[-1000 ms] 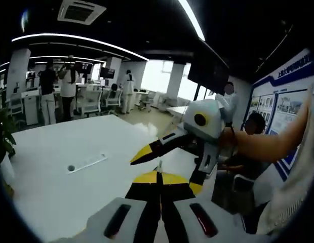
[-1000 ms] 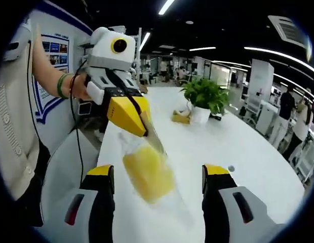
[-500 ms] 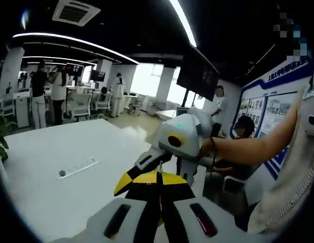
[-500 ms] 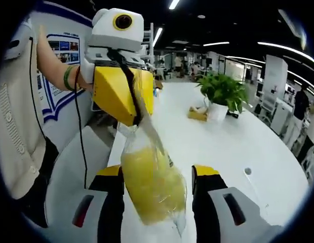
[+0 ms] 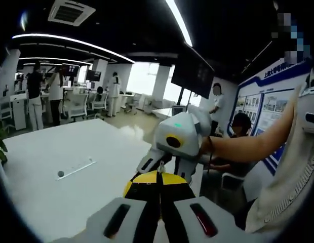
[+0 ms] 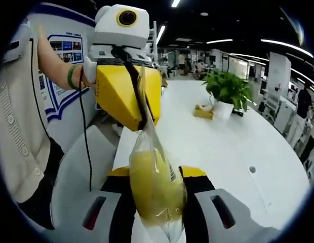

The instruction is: Compare the silicone blocks by pressing each to a similar depth, holding the contact briefly, and releasing to observe deformation and rebound differences across the visible hardness samples.

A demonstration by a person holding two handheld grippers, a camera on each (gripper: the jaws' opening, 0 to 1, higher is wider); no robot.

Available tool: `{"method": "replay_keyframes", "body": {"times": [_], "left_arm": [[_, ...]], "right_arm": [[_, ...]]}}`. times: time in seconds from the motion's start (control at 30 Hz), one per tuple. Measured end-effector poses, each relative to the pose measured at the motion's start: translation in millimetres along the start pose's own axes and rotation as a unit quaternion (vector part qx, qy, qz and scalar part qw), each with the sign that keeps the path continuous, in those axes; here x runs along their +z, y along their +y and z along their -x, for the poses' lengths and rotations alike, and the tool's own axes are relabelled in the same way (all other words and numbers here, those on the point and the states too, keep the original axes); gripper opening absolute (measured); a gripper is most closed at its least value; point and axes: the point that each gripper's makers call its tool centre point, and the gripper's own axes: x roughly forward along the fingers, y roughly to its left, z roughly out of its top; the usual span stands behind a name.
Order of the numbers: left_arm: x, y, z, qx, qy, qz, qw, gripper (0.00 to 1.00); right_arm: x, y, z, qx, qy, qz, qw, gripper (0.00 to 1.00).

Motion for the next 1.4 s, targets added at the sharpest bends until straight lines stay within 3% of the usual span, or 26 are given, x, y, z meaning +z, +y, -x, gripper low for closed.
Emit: {"method": "replay_keyframes", "body": {"times": [0.27,0.67,0.93,1.4], "left_arm": [[-2.7,-5.3,0,0.003,0.009,-0.026,0.9996,0.00],[-14.2,-7.9,-2,0.010,0.052,-0.091,0.9945,0.00],[-20.4,-11.8,-3,0.010,0.068,-0.116,0.9909,0.00],[-22.5,-11.3,-3,0.007,0.064,-0.120,0.9907,0.00]], "right_arm": [[-6.8,4,4,-0.002,0.031,-0.028,0.9991,0.20],[-25.0,11,8,0.003,0.090,-0.024,0.9957,0.14],[-31.2,13,7,0.008,0.108,-0.021,0.9939,0.12],[-33.9,14,6,0.010,0.114,-0.018,0.9932,0.11]]}}
